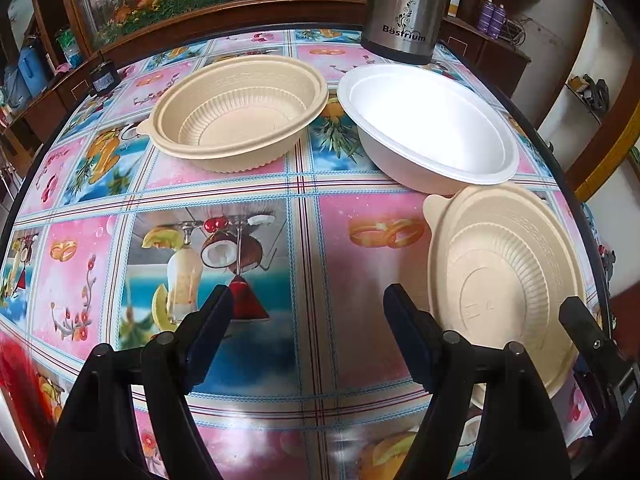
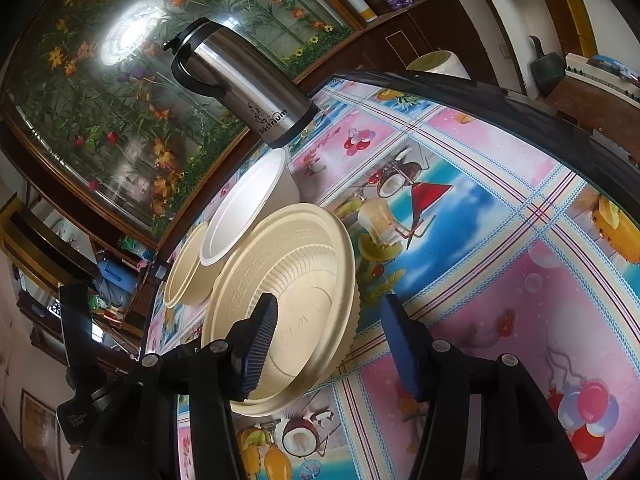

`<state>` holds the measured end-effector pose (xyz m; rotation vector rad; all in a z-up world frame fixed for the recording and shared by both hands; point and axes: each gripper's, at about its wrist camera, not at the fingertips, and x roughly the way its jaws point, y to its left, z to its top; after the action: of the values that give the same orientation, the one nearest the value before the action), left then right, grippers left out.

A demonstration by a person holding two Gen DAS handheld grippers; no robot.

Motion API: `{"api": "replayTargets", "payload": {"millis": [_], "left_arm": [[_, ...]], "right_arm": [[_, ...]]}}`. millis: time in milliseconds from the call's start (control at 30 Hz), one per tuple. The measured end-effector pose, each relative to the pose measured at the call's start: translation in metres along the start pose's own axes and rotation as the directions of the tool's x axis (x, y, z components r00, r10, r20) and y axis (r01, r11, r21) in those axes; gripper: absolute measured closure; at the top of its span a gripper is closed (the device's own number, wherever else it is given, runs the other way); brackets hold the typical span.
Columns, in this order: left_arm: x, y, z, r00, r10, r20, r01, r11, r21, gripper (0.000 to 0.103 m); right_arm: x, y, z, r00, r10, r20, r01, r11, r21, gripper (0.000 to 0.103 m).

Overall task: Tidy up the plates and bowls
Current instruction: 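Grasp the large beige bowl rim with the right tool and lift, then carry the beige bowl with the right tool toward the plate stack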

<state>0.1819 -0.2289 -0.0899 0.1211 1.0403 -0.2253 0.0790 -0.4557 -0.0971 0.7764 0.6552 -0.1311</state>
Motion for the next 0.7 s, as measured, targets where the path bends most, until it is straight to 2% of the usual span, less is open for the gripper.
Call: {"api": "replayTargets", "payload": {"millis": [167, 467, 600, 700], "left_arm": [[0.0044, -0.0019, -0.0007, 1.000, -0.002, -0.006, 0.002, 1.000, 0.003, 0.026], [0.0054, -0.0043, -0.0013, 0.999, -0.023, -0.022, 0.023, 1.000, -0.002, 0.026], [-0.0001, -0.0048, 0.0022, 0.998, -0.053, -0.020, 0.053, 0.998, -0.015, 0.026], [0.0063, -0.0036, 0.0080, 0.996, -0.073, -0.058, 0.071, 0.997, -0.036, 0.026]], "right_arm": [[0.0009, -0.0008, -0.0001, 1.000, -0.006, 0.004, 0.006, 1.000, 0.012, 0.046], [0.0040, -0.0017, 0.0005, 1.000, -0.018, -0.007, 0.018, 1.000, 0.009, 0.069], [0.0051, -0.0019, 0.0003, 1.000, -0.023, -0.004, 0.023, 1.000, 0.006, 0.074], [0.0056, -0.0030, 0.0008, 1.000, -0.029, 0.000, 0.029, 1.000, 0.007, 0.075]]}}
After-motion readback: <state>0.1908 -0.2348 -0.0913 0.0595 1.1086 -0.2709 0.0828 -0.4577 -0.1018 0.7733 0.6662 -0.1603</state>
